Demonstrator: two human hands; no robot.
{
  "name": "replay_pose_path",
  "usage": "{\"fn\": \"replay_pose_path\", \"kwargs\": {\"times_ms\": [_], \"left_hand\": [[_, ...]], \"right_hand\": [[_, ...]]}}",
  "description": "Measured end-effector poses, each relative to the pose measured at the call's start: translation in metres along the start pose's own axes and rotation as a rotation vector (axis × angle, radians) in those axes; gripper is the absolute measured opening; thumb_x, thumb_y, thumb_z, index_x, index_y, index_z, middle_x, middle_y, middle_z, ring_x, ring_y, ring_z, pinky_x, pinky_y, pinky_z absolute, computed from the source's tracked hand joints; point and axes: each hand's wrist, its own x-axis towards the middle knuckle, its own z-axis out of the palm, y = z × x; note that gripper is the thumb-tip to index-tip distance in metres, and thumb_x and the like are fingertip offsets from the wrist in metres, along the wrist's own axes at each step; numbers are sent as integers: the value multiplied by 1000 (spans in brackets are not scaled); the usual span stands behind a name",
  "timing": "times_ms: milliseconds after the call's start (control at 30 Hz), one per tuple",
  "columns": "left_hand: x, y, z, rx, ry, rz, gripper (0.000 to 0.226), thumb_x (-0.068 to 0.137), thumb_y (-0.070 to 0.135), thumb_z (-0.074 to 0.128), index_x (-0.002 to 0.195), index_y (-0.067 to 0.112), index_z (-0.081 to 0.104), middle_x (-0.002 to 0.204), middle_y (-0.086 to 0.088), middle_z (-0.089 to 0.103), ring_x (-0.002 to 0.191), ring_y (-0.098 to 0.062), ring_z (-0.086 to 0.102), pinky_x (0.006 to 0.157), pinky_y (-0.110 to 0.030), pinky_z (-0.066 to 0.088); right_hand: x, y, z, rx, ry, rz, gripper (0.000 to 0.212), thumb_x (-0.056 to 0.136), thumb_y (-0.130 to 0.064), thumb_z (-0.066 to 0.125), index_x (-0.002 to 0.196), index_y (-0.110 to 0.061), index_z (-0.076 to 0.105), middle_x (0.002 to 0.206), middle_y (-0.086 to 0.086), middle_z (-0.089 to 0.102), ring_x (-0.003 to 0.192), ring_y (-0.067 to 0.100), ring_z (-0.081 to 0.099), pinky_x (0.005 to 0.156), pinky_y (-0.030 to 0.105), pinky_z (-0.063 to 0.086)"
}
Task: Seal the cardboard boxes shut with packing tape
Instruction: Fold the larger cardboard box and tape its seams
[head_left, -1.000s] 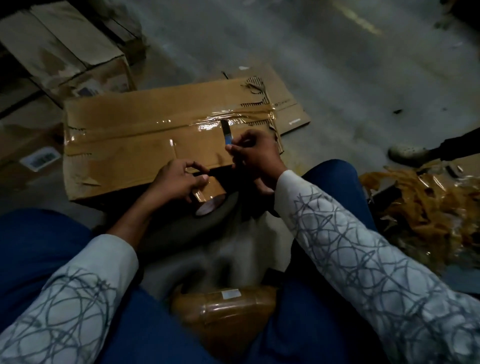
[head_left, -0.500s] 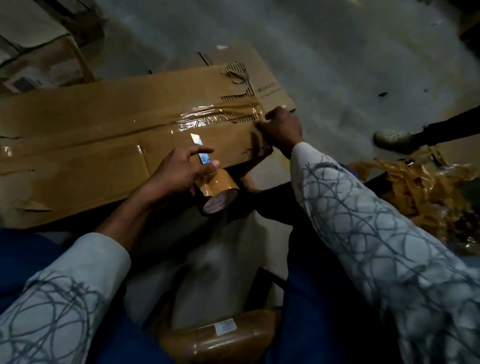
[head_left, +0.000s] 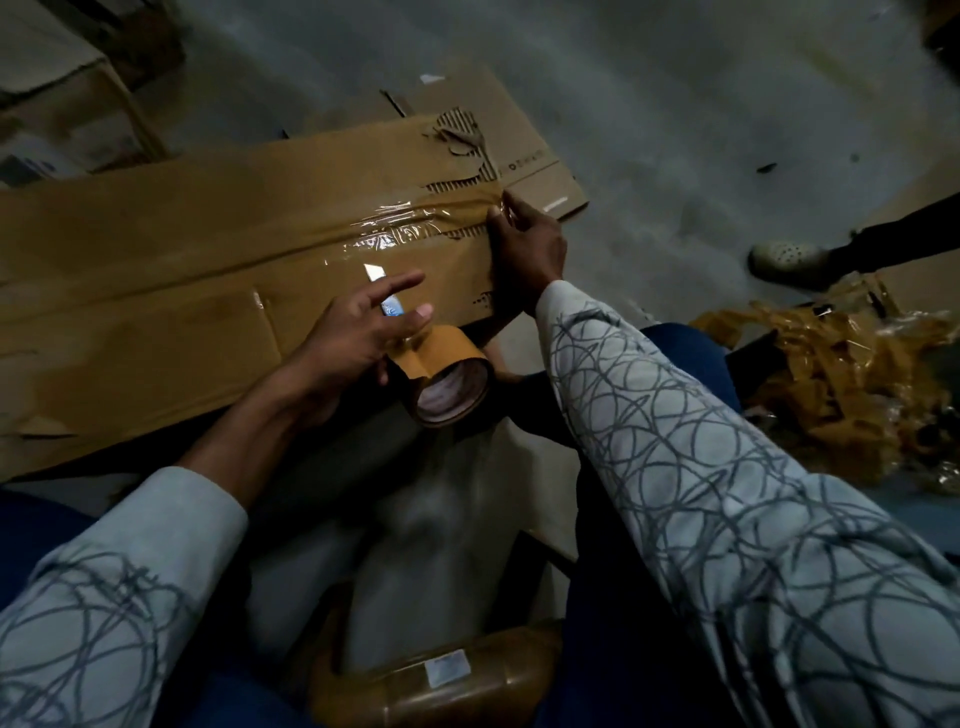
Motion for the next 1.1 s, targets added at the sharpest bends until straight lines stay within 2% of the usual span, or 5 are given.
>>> {"fn": "replay_pose_path", "kwargs": {"times_ms": [200, 467, 600, 900, 1100], "left_hand": [[1, 4, 0, -81, 30, -16, 43, 92, 28, 70, 134, 31, 62, 78, 8, 64, 51, -14, 36, 35, -19, 36], [-6, 7, -1, -46, 46, -32, 39, 93, 26, 68, 131, 27, 63, 95, -7, 64, 47, -4, 43, 36, -17, 37], [-25, 10, -14, 1, 67, -66, 39, 93, 24, 68, 132, 22, 63, 96, -5, 66, 48, -9, 43, 36, -16, 36], [-91, 3, -70, 122, 289, -175, 28, 93, 22, 68, 121, 20, 71, 93, 3, 70, 47, 4, 48, 37, -14, 28], [-130, -16, -115, 96, 473, -237, 47, 91, 7, 69, 135, 21, 61, 106, -4, 69, 61, 1, 57, 45, -11, 40]], "right_hand": [[-2, -1, 7, -222, 5, -48, 43, 98, -36, 54, 140, -28, 56, 137, 6, 61, 127, 28, 55, 103, 35, 44], [8, -12, 3, -592, -324, -161, 86, 92, -17, 55, 161, -30, 6, 168, -11, -1, 149, 21, 28, 117, 36, 30], [-9, -12, -6, -839, -274, -105, 96, 91, -29, 57, 159, -33, -11, 165, -14, -19, 153, 38, 2, 115, 62, 26], [-125, -3, 61, -911, -246, -671, 58, 105, -42, 34, 158, -18, 27, 167, 2, 18, 154, 24, 14, 121, 48, 10], [-143, -29, 103, -827, -251, -635, 61, 106, -50, 31, 159, -20, 23, 166, 0, 19, 154, 20, 9, 122, 42, 3]]}}
